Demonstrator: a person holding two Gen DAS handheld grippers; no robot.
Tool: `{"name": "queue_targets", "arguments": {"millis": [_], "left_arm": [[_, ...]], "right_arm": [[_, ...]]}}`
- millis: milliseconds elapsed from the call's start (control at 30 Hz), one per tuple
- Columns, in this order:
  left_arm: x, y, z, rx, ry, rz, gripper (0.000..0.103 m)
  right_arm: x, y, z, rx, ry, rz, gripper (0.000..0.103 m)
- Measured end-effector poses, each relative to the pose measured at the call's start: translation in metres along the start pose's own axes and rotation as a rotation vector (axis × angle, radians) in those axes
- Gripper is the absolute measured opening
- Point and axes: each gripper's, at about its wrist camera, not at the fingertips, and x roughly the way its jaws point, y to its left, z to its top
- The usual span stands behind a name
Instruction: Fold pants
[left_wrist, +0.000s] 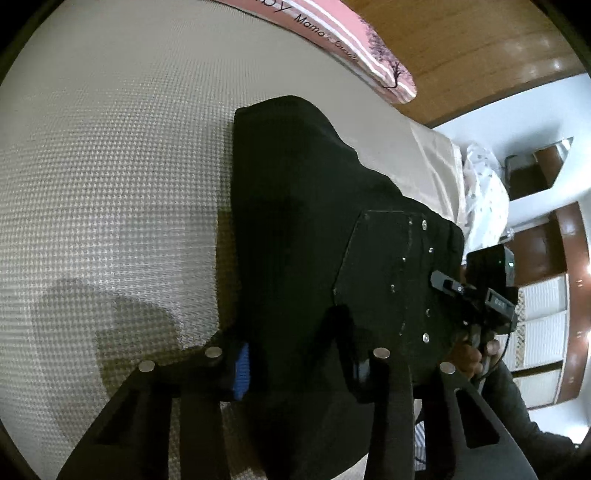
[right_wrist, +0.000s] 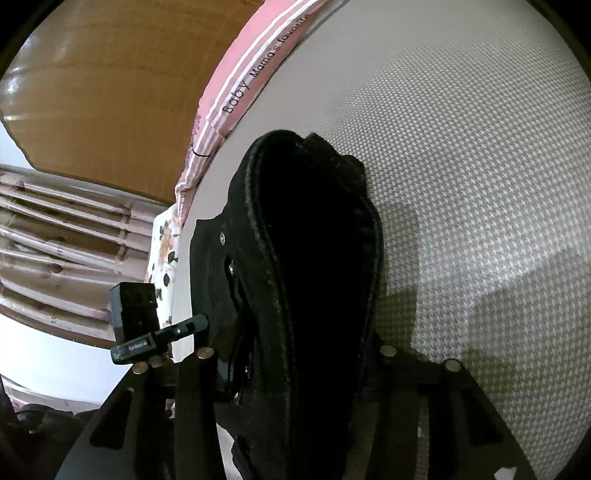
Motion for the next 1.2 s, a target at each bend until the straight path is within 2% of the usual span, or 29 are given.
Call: {"name": "queue_targets", "arguments": {"millis": [167, 467, 867, 1200], "left_arm": [[0.002, -0.019, -0.006, 0.039, -0.028, 0.110, 0.035], [-0.004, -0.040, -0.013, 0.150, -0.068, 0.229, 0.021], [-0.034, -0.046, -0.031, 0.177, -0.139, 0.224, 0.015], [-0.081, -0.023, -0.045, 0.159, -0.217, 0.225, 0.012]], "right_arm": [[0.000, 0.005, -0.003, 0.032, -0.035, -0.040, 0.043], [0.000, 0.036, -0.012, 0.015, -0.124, -0.129, 0.030], [0.004, 0.089, -0.032, 0.009, -0.200, -0.175, 0.027], [0.030, 0.117, -0.046, 0.023, -0.196, -0.139, 0.027]]}}
